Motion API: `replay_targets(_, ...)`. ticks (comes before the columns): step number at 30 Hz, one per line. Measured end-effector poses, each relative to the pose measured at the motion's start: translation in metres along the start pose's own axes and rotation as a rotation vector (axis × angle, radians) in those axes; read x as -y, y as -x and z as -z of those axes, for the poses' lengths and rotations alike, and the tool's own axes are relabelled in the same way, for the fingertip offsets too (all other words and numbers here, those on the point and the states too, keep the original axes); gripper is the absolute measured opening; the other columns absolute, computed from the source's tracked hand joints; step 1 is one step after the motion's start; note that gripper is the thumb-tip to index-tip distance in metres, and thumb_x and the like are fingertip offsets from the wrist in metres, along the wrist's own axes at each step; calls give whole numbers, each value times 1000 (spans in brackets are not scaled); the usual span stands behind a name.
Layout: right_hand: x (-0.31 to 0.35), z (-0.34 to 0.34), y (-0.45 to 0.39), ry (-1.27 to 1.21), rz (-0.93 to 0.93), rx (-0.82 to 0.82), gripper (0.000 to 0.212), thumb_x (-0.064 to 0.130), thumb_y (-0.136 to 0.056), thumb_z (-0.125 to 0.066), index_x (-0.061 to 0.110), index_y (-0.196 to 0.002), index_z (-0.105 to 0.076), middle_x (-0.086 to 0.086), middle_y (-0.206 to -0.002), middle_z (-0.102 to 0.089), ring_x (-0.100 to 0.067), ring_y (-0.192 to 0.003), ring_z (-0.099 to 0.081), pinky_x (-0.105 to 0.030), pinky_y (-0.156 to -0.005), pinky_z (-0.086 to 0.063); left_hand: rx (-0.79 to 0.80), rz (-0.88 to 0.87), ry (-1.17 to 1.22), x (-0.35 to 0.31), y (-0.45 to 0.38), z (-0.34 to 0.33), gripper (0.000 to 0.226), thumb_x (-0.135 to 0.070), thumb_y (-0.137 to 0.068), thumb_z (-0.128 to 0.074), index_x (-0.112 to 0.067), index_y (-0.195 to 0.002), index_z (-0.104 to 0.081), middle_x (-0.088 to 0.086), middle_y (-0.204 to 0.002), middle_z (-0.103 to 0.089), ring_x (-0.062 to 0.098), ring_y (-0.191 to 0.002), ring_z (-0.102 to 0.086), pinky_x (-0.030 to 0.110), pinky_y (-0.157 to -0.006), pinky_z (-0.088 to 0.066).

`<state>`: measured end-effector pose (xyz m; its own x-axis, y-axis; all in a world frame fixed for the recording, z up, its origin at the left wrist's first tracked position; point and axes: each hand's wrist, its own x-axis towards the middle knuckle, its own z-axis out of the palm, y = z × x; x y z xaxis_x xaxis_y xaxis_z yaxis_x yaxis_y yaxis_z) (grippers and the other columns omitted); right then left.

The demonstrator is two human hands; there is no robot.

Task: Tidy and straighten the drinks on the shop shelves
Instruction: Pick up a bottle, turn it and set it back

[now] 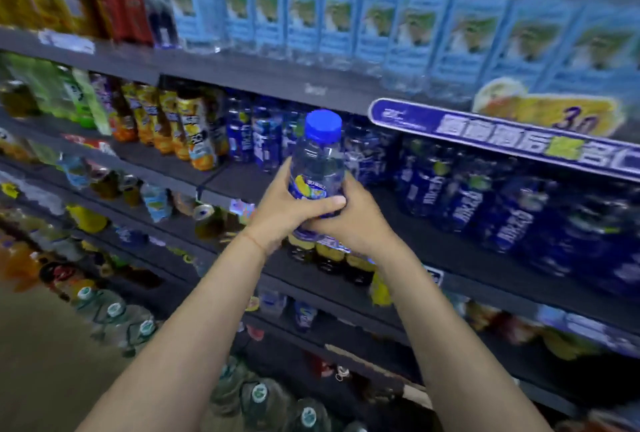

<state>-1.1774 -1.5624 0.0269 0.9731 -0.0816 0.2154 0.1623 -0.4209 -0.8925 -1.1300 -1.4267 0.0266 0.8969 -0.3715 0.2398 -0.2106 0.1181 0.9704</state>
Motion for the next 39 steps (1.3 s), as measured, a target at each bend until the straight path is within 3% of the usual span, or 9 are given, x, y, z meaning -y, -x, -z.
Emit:
replay_targets(3, -15, 36, 17, 38, 14, -189, 50, 18, -63, -81, 36, -104, -58, 10, -105, -71, -9, -95, -67, -33, -82, -56, 101, -42, -135, 0, -13, -50, 73, -34, -47, -90, -28, -112, -58, 1, -115, -70, 14, -107, -67, 31, -95, -53)
replay_targets(9, -52, 73, 12, 174, -35, -388, 42, 8, -72, -76, 12, -112, -62, -10, -110, -67, -27, -106, -61, -34, -78, -51, 67, 23, -327, 41, -34, -81, 84, -57, -54, -88, -26, -126, -57, 2, -124, -65, 18, -117, -60, 43, -104, -47)
replay_targets(13, -66, 87, -11, 310, -154, -274, 60, 14, -74, -79, 7, -127, -54, -13, -123, -60, -30, -123, -45, -35, -84, -45, 94, 62, -294, 47, -52, -94, 54, -22, -77, -83, -17, -126, -61, -1, -110, -70, 6, -93, -64, 22, -86, -48)
replay_targets(19, -85, 96, -29, 266, -286, -242, 62, 22, -73, -82, 9, -125, -50, -5, -111, -67, -21, -96, -64, -26, -71, -46, 147, 164, -300, 58, -76, -107, 47, -28, -88, -72, -24, -132, -56, 3, -108, -69, 11, -78, -63, 21, -54, -50)
replay_targets(24, -94, 89, -38, 325, -258, -304, 57, 20, -85, -70, 9, -124, -30, -15, -113, -60, -29, -93, -64, -39, -69, -54, 84, 194, -294, 65, -94, -119, 43, -29, -90, -69, -20, -131, -59, 3, -122, -68, 20, -110, -63, 34, -94, -51)
replay_targets(29, -99, 91, -32, 341, -279, -149, 32, 12, -92, -58, 9, -111, -33, -14, -105, -53, -24, -81, -56, -31, -55, -38, 52, 272, -230, 68, -98, -129, 59, -11, -88, -66, -21, -141, -43, 2, -117, -65, 16, -105, -61, 27, -89, -47)
replay_targets(33, -102, 94, -24, 396, -250, -72, 24, 7, -90, -54, 9, -114, -52, -11, -118, -54, -26, -103, -55, -34, -79, -45, 158, 332, -274, 73, -85, -131, 81, -8, -92, -59, -20, -157, -10, -4, -131, -47, 11, -121, -44, 28, -97, -36)
replay_targets(36, -92, 96, -8, 292, -211, -159, 18, 1, -90, -49, 10, -99, -62, -7, -96, -65, -20, -88, -61, -32, -75, -49, 44, 257, -256, 73, -60, -129, 66, -7, -89, -60, -20, -148, -34, -6, -122, -53, 10, -114, -50, 26, -92, -39)
replay_targets(39, -82, 92, 16, 94, -322, -14, 25, -1, -90, -41, 11, -82, -62, -7, -65, -65, -21, -54, -61, -29, -50, -47, -97, 251, -109, 73, -29, -119, 19, -11, -86, -59, -16, -103, -66, 4, -86, -67, 18, -77, -64, 27, -62, -48)
